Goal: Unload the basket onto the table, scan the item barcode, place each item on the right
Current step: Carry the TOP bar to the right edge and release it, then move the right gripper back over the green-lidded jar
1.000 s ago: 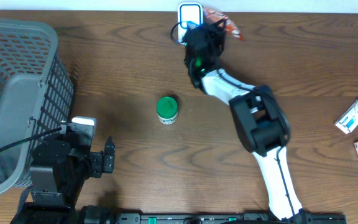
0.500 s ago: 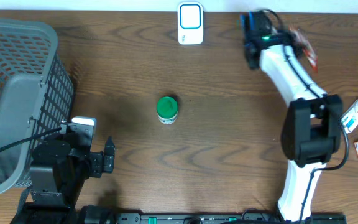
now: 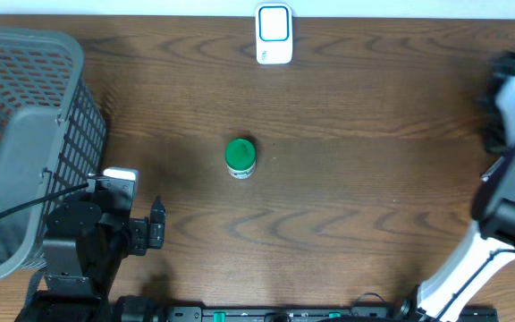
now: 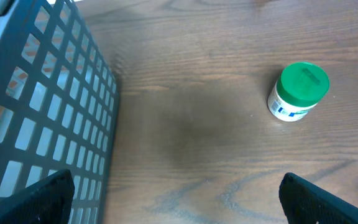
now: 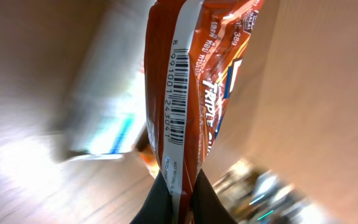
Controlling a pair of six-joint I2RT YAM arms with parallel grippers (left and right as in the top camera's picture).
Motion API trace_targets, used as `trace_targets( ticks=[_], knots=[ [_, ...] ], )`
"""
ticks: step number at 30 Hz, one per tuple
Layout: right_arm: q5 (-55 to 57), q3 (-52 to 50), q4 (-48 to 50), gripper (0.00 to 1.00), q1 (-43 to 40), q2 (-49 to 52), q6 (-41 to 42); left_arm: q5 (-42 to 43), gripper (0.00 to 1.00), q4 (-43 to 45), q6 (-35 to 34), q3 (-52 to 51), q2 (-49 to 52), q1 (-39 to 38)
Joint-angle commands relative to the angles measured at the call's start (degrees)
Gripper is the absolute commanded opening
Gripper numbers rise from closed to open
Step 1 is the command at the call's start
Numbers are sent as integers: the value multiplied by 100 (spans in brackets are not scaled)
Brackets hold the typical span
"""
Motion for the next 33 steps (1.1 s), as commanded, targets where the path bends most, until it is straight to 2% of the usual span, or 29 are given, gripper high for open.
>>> trace_targets(
  ticks=[1, 2, 5, 6, 7, 8, 9, 14, 17, 20, 22, 23, 25, 27, 29, 31, 33],
  knots=[
    [-1025, 17, -52, 15, -697, -17, 946, 33, 99, 0, 55, 57, -37, -13],
    [-1397, 24, -31, 34, -896, -17, 944, 33, 99, 2, 55, 57, -37, -13],
    [-2675, 177, -52, 45, -1311, -20, 942, 33, 99, 0, 55, 57, -37, -13],
    [-3067, 264, -87, 52, -1386, -24, 942, 33, 99, 0, 55, 57, -37, -13],
    [-3425, 380, -146, 64, -1427, -26, 942, 33, 99, 0, 55, 57, -37, -13],
    [-3738, 520, -214, 92, -1436, -28, 942, 33, 99, 0, 55, 57, -37, -13],
    [-4009, 691, -308, 99, -1408, -28, 942, 33, 99, 0, 55, 57, -37, -13],
    [-4636, 1550, -844, 99, -835, -28, 944, 33, 99, 0, 55, 57, -37, -13],
    [-5230, 1838, -1119, 99, -153, -28, 990, 33, 99, 2, 55, 57, -37, -13],
    [-5591, 1847, -1250, 99, 619, -28, 1482, 33, 99, 2, 55, 57, -37, -13],
    [-5619, 1799, -1427, 99, 1147, -26, 2682, 33, 99, 0, 55, 57, -37, -13],
    [-5814, 1781, -1545, 99, 1405, -26, 3543, 33, 99, 0, 55, 57, -37, -13],
    [-6481, 1773, -1650, 99, 1862, -26, 4658, 33, 99, 0, 55, 57, -37, -13],
    [-7350, 1770, -1340, 99, 2376, -26, 4822, 33, 99, 0, 55, 57, -37, -13],
    [-7687, 1770, -782, 81, 2920, -26, 4734, 33, 99, 0, 55, 57, -37, -13],
    [-7377, 1770, -595, 81, 3418, -26, 5547, 33, 99, 0, 55, 57, -37, -13],
    [-6887, 1770, -643, 87, 3873, -26, 6734, 33, 99, 0, 55, 57, -37, -13]
  ],
)
